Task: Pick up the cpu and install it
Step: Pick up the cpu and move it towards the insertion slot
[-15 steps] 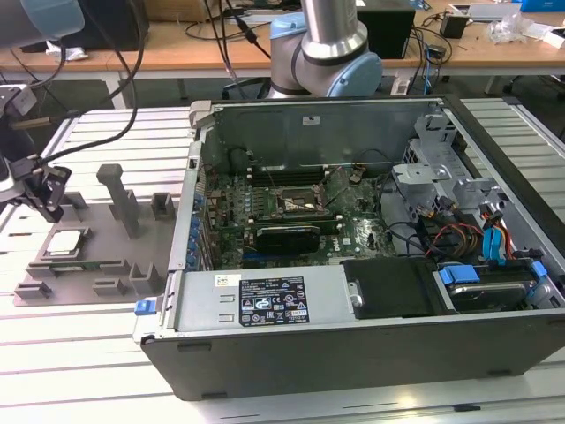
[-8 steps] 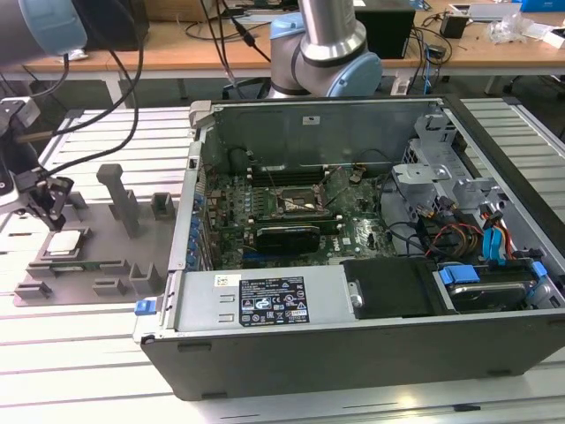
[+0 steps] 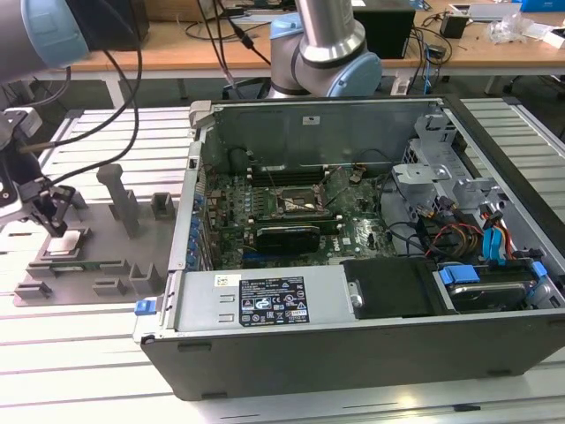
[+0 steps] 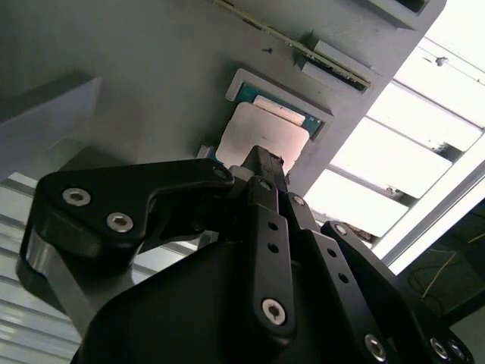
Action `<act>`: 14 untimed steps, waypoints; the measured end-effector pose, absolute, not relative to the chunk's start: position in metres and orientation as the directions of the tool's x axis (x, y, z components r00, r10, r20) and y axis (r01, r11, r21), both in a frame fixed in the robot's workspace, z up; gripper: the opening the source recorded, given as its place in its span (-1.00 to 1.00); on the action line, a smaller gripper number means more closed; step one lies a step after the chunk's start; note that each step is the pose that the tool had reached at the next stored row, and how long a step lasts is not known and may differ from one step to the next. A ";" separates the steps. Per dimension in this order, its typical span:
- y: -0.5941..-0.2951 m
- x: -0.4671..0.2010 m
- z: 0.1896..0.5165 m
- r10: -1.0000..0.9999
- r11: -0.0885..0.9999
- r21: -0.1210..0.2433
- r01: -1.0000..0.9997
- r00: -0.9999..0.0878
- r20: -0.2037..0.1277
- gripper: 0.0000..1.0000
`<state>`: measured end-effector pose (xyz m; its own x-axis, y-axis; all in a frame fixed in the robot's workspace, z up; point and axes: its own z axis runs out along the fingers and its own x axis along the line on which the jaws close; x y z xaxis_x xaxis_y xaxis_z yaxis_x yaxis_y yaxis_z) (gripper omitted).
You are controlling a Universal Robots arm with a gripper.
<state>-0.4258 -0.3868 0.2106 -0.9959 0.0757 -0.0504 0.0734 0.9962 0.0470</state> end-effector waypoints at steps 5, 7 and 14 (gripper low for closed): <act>-0.389 -0.427 0.204 0.075 0.996 0.047 0.072 -0.996 -0.051 -0.79; -0.389 -0.427 0.204 0.075 0.996 0.047 0.072 -0.996 -0.050 -0.79; -0.389 -0.427 0.204 0.074 0.996 0.047 0.072 -0.996 -0.050 -0.54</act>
<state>-0.4267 -0.3890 0.2035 -0.9959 0.0745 -0.0505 0.0721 0.9963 0.0470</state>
